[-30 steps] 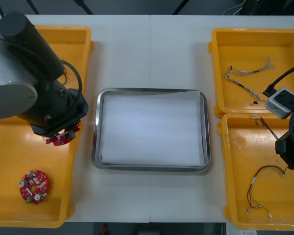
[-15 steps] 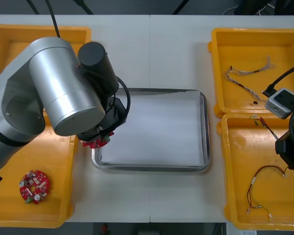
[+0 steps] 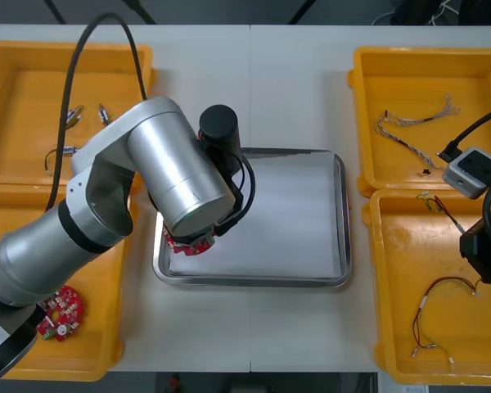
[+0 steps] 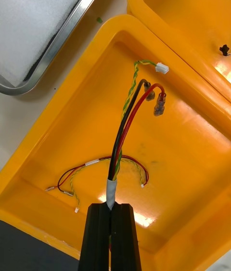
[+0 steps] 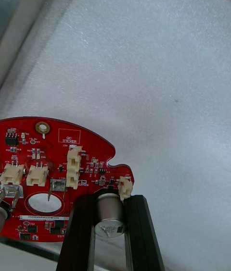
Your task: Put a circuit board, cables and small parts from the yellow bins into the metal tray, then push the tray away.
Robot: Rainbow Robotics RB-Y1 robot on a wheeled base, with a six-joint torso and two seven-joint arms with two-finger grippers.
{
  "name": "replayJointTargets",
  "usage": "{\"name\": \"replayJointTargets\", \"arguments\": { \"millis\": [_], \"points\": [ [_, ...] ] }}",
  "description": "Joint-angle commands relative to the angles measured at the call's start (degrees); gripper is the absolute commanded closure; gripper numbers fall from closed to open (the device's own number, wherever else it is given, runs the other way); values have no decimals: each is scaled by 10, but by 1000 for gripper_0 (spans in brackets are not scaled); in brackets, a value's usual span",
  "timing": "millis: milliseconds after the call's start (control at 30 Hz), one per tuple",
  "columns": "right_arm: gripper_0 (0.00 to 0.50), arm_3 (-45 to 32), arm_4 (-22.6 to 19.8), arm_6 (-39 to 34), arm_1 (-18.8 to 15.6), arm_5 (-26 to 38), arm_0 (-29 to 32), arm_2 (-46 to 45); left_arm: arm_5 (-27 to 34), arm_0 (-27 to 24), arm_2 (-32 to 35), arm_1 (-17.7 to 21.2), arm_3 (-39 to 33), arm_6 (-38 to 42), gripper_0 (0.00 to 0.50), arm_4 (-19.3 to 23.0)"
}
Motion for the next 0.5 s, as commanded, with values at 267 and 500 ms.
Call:
{"name": "replayJointTargets", "arguments": {
  "millis": [267, 500],
  "points": [
    [500, -15, 4, 5, -21, 2, 3, 3, -52, -23, -33, -16, 37, 30, 500, 9],
    [500, -15, 4, 5, -21, 2, 3, 3, -66, -22, -35, -16, 55, 30, 493, 13]
  ]
}}
